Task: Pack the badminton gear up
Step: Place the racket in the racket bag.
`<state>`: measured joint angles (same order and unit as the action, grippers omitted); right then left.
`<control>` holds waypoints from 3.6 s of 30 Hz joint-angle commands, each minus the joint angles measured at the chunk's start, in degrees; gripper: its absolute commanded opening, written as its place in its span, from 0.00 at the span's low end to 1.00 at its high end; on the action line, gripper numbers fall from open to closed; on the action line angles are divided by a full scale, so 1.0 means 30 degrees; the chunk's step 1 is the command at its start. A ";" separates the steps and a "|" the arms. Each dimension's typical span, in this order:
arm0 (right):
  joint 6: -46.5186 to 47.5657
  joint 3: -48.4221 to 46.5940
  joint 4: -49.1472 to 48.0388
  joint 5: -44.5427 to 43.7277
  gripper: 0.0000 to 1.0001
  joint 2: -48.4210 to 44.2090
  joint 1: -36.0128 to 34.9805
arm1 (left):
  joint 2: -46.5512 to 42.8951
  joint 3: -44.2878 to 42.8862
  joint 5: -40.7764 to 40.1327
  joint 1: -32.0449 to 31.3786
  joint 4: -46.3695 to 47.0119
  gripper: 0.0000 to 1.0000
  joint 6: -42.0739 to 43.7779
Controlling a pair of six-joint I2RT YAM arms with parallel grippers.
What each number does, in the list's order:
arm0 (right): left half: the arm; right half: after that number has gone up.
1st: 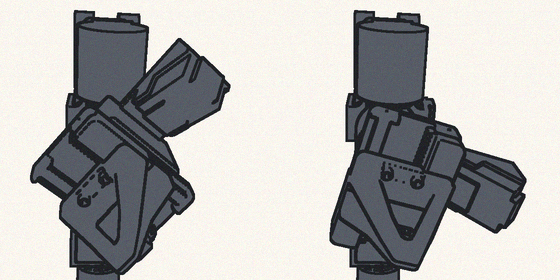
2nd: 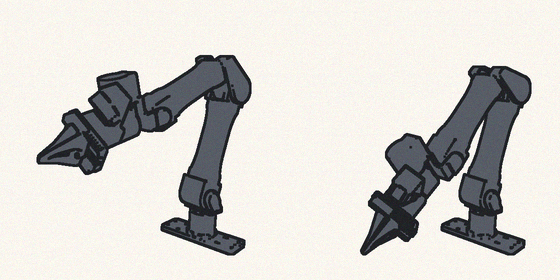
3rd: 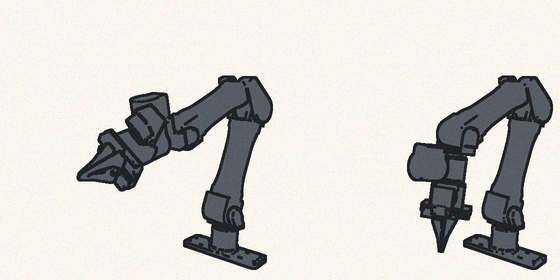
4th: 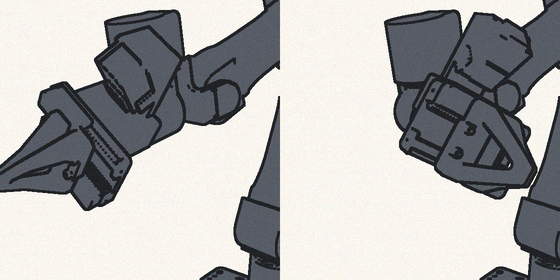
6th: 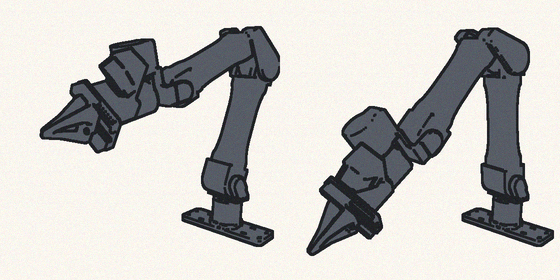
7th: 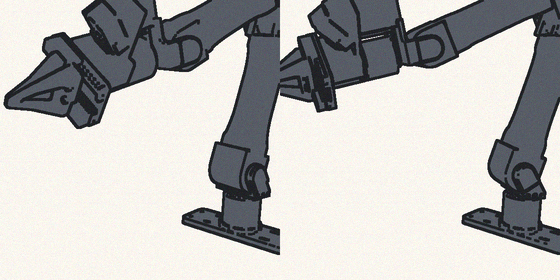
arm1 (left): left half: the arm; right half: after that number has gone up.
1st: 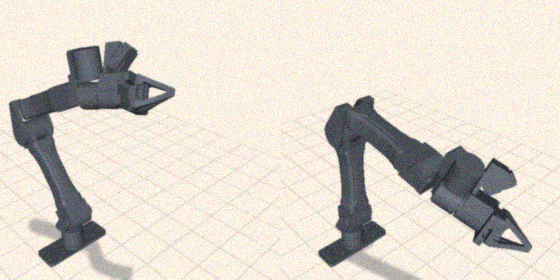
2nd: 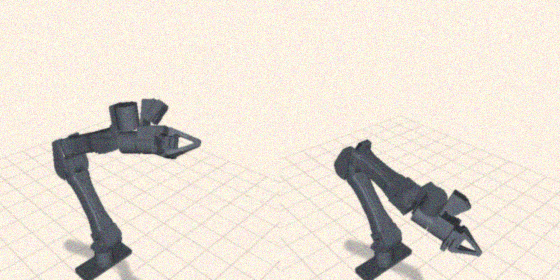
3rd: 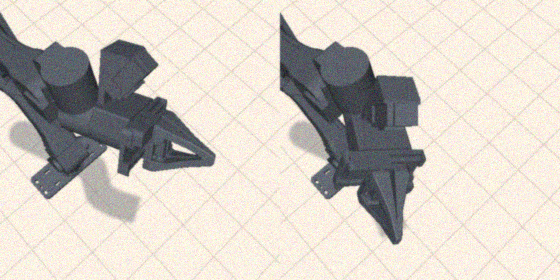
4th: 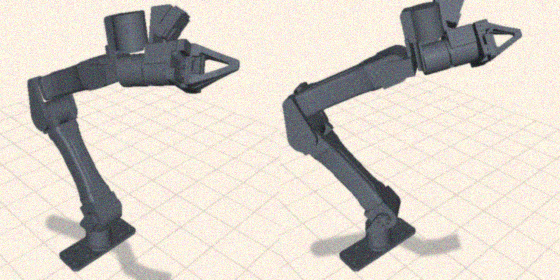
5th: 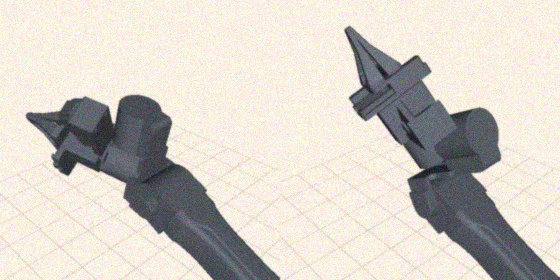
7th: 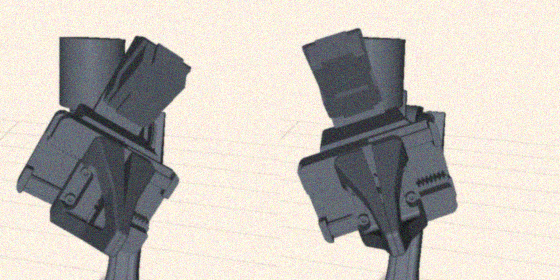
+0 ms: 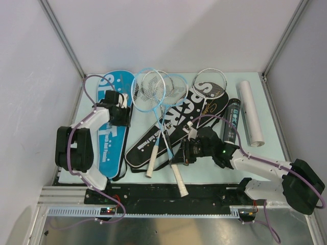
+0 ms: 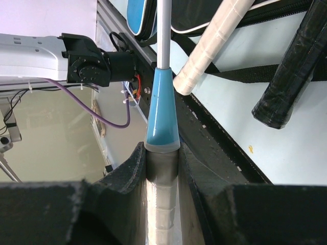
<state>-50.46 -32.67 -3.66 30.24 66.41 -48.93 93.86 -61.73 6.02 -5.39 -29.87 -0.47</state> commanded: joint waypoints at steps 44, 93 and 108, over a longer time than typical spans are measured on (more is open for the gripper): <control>0.0122 0.0253 -0.0700 0.0110 0.00 -0.1336 0.0935 | -0.0303 -0.0682 -0.2657 -0.1187 0.0489 0.00 0.0374; -0.3165 -0.8275 -0.6465 0.1770 0.00 1.1146 -0.1328 | -0.4121 0.0794 0.3307 0.1027 0.2146 0.00 -0.6619; -0.1802 -1.3954 -0.6312 0.0428 0.00 1.7512 0.0084 | -0.5633 0.2083 0.4443 0.1146 0.2538 0.00 -0.7974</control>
<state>-59.55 -69.38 -18.48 33.80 116.92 -49.39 80.09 -55.99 15.90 -2.35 -24.40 -22.24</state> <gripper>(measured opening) 0.269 0.010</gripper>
